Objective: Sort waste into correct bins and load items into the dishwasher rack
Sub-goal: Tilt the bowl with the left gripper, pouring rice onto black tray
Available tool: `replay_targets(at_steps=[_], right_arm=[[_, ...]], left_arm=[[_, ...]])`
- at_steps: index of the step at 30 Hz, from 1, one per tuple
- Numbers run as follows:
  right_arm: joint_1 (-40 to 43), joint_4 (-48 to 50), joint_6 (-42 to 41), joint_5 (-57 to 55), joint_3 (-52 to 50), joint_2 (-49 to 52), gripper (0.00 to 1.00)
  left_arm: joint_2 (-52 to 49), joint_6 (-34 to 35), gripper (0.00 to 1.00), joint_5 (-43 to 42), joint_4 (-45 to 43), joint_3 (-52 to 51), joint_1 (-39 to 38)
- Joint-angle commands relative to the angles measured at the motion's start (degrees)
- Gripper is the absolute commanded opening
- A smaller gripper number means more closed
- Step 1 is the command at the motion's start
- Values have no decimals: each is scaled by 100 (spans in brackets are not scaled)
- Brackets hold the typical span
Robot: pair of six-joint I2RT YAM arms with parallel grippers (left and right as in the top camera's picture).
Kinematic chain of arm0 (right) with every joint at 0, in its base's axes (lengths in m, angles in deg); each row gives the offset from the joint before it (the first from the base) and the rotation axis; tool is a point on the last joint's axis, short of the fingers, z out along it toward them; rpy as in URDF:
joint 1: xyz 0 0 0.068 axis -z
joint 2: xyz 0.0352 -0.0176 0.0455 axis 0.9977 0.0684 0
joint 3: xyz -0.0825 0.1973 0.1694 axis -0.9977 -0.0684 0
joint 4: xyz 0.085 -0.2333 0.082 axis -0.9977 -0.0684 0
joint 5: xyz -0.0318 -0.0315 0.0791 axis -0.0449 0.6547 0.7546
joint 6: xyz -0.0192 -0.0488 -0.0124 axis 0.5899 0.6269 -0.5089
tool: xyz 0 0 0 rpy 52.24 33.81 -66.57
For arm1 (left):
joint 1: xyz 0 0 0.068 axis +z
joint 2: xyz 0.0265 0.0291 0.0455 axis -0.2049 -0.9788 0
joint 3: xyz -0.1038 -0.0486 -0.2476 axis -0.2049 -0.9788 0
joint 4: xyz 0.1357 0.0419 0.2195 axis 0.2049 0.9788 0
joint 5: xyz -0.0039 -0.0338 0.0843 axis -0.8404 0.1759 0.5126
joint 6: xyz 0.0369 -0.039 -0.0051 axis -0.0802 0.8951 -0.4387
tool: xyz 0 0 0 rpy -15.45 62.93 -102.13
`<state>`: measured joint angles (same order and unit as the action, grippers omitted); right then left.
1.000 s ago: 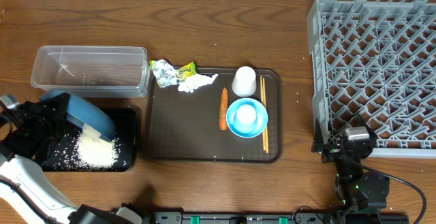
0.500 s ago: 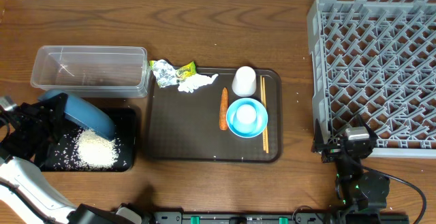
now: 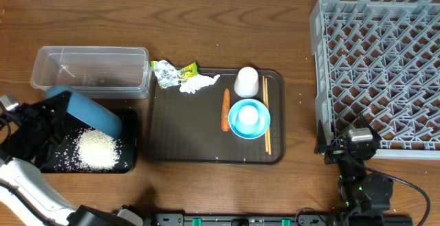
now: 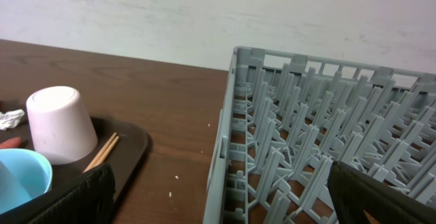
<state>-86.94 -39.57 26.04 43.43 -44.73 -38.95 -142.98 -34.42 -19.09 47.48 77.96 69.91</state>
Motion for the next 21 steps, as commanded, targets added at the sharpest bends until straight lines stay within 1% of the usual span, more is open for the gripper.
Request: replay_targets(at_steps=[1, 4, 8, 11, 15, 21], right_arm=[[48, -24, 74, -20, -7, -48, 99], [48, -24, 74, -20, -7, -48, 99], [48, -24, 74, -20, -7, -48, 99], [48, -24, 74, -20, -7, -48, 99], [48, -24, 74, -20, -7, -48, 99], [48, -24, 74, -20, -7, -48, 99]], left_arm=[[46, -44, 6, -356, 105, 72, 24], [203, -46, 6, -354, 310, 72, 17], [529, -192, 6, -304, 319, 72, 2], [848, -195, 6, -116, 422, 72, -142], [1287, -391, 6, 562, 605, 72, -588], [1867, -876, 6, 1801, 1508, 74, -1543]])
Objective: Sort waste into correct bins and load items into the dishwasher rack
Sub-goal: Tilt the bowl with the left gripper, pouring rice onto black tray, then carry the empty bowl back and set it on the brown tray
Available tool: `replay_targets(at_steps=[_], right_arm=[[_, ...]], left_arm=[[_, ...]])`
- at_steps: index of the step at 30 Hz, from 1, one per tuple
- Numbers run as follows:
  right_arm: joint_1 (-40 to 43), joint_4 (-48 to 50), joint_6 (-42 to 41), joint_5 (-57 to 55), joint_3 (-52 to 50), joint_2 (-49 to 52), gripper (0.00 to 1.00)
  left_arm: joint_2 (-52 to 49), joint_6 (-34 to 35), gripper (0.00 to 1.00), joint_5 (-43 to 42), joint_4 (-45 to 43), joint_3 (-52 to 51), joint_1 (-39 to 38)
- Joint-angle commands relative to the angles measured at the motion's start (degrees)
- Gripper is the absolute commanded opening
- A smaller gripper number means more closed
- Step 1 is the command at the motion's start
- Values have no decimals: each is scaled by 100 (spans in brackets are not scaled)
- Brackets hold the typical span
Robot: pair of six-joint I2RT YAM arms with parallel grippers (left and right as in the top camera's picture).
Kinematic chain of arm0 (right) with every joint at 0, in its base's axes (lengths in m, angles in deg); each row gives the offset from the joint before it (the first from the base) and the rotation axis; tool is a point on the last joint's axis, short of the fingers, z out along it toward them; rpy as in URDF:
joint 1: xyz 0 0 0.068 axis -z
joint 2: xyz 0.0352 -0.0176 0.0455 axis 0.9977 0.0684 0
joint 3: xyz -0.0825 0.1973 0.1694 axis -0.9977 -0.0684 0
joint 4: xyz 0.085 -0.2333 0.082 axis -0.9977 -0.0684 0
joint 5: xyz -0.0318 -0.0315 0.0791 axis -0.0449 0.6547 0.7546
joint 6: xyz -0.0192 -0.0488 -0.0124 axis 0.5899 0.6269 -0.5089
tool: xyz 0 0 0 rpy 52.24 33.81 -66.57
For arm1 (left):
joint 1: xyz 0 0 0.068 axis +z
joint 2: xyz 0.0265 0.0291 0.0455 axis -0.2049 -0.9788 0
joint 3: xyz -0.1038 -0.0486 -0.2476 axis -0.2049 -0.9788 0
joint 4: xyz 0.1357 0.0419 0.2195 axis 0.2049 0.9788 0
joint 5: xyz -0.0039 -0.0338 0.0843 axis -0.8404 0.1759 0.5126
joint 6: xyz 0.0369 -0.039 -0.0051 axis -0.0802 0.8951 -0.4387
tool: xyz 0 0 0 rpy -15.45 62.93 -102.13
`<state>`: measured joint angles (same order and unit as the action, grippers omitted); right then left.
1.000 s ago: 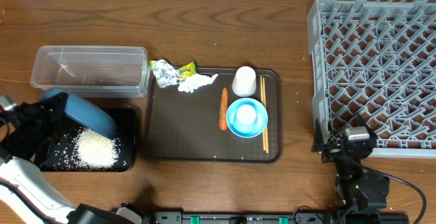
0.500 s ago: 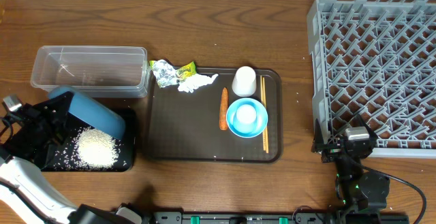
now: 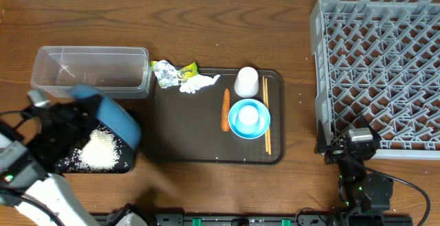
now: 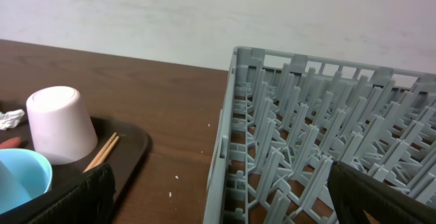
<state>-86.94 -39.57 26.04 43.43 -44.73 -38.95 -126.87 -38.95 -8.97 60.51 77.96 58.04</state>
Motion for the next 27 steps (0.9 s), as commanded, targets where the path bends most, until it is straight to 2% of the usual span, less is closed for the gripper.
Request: replay_targets(at_steps=[1, 5, 10, 19, 27], right_arm=[[48, -24, 74, -22, -7, -48, 99], [48, -24, 74, -20, -7, -48, 99], [48, -24, 74, -20, -7, -48, 99], [48, -24, 74, -20, -7, -48, 99], [48, -24, 74, -20, -7, -48, 99]], left_arm=[[361, -490, 6, 1034, 345, 74, -516], [850, -538, 6, 1932, 717, 74, -1244], [1233, -531, 6, 2332, 732, 74, -2179], [1235, -509, 6, 2955, 319, 72, -3644], [1012, 140, 6, 4824, 179, 72, -5309]])
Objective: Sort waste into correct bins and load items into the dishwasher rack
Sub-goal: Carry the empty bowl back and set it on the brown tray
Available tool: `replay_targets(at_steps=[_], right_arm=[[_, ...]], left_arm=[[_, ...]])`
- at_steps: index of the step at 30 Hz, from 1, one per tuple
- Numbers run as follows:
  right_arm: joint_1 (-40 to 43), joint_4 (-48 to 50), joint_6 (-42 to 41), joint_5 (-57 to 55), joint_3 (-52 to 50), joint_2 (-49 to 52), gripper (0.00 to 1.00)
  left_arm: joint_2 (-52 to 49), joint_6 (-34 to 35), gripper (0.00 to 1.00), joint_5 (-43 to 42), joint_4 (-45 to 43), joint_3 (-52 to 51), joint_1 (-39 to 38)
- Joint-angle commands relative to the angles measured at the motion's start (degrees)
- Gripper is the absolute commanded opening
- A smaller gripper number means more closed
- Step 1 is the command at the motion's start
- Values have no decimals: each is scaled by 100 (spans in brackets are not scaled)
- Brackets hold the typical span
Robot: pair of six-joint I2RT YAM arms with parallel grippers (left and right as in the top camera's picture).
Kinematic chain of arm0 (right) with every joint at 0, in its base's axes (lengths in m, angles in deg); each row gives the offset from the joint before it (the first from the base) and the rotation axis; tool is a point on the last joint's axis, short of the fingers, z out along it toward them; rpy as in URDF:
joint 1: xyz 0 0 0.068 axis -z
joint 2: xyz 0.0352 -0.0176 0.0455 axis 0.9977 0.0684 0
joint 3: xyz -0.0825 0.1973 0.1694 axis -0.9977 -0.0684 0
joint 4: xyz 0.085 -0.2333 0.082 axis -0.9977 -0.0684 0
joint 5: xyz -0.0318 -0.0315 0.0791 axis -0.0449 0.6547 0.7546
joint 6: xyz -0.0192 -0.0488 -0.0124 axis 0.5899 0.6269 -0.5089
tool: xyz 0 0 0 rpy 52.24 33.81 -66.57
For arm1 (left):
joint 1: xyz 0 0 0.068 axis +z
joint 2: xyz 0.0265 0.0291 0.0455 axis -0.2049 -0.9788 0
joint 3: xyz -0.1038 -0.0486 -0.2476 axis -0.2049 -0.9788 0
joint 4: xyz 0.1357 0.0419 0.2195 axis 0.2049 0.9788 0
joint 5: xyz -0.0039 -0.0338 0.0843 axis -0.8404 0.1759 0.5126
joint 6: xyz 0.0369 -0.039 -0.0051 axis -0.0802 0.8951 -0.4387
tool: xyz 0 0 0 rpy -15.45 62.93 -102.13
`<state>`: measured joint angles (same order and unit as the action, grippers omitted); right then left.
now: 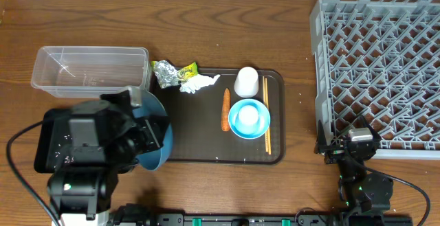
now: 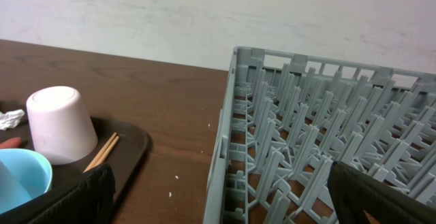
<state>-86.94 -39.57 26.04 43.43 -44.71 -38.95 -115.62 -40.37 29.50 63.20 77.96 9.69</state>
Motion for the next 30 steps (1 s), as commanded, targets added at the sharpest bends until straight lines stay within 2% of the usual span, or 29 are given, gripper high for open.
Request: replay_targets(at_steps=[1, 9, 15, 30], right_arm=[[48, -24, 74, -22, -9, -48, 99], [48, -24, 74, -20, -9, -48, 99], [48, -24, 74, -20, -9, -48, 99], [48, -24, 74, -20, -9, -48, 99]], left_arm=[[-184, 328, 6, 1108, -142, 72, -662], [-1189, 634, 5, 1923, -844, 72, -2120], [-2124, 667, 6, 2173, -1305, 72, -2785], [-3644, 737, 6, 2409, -1416, 72, -2957]])
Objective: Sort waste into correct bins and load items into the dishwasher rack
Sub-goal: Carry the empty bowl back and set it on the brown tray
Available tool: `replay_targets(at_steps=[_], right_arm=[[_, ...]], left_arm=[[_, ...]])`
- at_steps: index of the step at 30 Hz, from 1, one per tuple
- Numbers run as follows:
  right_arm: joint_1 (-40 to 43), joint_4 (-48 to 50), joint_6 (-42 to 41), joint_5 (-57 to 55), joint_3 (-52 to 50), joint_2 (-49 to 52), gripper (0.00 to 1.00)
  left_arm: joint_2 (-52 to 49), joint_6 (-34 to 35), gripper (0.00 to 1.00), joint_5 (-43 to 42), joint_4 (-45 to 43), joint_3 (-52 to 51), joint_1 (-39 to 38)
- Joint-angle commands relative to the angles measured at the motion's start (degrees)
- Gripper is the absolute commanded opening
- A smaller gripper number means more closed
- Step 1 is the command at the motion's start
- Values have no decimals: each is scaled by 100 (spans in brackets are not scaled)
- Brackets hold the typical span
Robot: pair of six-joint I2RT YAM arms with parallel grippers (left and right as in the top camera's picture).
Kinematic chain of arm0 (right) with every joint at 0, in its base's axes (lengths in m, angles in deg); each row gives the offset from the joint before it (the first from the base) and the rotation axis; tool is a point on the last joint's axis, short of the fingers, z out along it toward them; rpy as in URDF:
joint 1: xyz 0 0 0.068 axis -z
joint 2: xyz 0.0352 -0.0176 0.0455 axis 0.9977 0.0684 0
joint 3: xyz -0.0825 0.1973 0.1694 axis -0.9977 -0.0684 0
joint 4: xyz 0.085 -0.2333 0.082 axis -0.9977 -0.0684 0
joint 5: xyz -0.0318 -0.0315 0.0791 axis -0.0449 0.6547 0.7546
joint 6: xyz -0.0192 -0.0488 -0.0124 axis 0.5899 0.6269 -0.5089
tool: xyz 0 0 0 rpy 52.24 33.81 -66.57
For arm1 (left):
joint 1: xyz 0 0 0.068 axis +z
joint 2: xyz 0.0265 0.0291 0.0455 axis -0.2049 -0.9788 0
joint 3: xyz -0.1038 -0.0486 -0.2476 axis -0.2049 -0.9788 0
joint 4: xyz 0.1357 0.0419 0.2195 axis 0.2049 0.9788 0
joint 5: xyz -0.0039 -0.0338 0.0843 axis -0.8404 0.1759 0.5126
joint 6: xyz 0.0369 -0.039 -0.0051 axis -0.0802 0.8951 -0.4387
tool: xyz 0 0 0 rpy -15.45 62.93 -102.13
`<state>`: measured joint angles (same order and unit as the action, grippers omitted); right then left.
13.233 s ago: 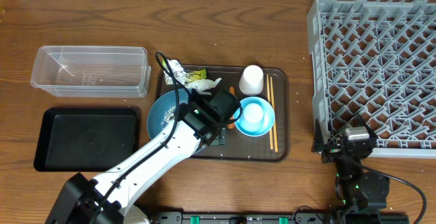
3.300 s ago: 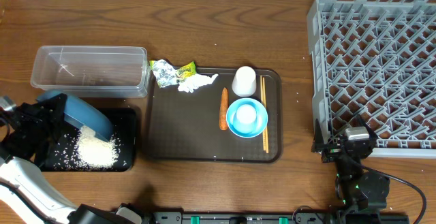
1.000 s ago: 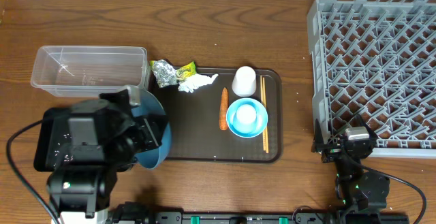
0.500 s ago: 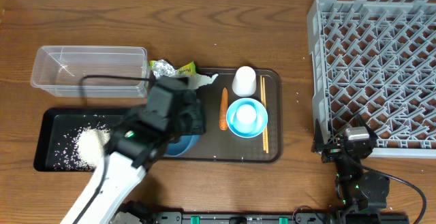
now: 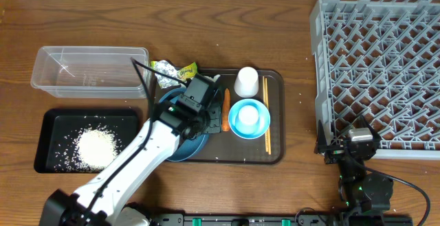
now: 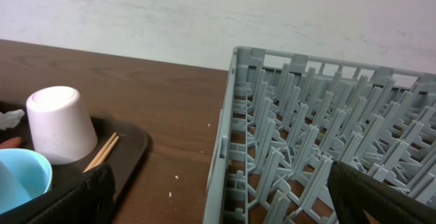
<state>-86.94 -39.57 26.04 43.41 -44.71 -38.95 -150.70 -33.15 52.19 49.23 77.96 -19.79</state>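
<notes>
A blue bowl (image 5: 180, 143) lies on the left part of the dark tray (image 5: 275, 159). My left gripper (image 5: 197, 109) is at its far right rim and seems shut on it; the arm hides the fingertips. On the tray also lie a carrot (image 5: 225, 109), an upturned white cup (image 5: 246, 82), a smaller blue bowl (image 5: 249, 118) with something white in it, and chopsticks (image 5: 267, 123). The grey dishwasher rack (image 5: 378, 61) stands at the right. My right gripper (image 5: 347, 143) rests open at the rack's near left corner, its fingers (image 6: 68, 197) wide apart and holding nothing.
A black bin (image 5: 51, 119) with a heap of rice lies at the near left. A clear plastic container (image 5: 89, 68) stands behind it. A foil wrapper (image 5: 172, 71) and a crumpled tissue (image 5: 197, 83) lie at the tray's far left corner.
My left gripper has moved right and farther from the near edge with the blue bowl. The bowl was at the tray's left edge and now lies on the tray. The right arm has not moved.
My left gripper held the blue bowl tilted over the black bin, with rice heaped below it. Then the bowl was over the bin's right side, then at the tray's left edge. Now it lies on the tray. The right gripper stayed open by the rack.
</notes>
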Motion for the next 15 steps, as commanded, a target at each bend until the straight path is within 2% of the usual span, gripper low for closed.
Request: replay_targets(at_steps=[1, 6, 9, 10, 15], right_arm=[[48, -24, 74, -17, -9, -48, 99], [48, -24, 74, -17, -9, -48, 99], [48, -24, 74, -17, -9, -48, 99], [48, -24, 74, -20, -9, -48, 99], [48, -24, 74, -20, -9, -48, 99]], left_arm=[[-203, 50, 6, 138, -24, 72, -9], [-444, 208, 8, 107, -22, 72, -15], [-470, 205, 23, 2, -11, 72, -24], [-461, 223, 25, -42, 2, 72, -24], [-431, 247, 25, -308, 46, 74, -31]])
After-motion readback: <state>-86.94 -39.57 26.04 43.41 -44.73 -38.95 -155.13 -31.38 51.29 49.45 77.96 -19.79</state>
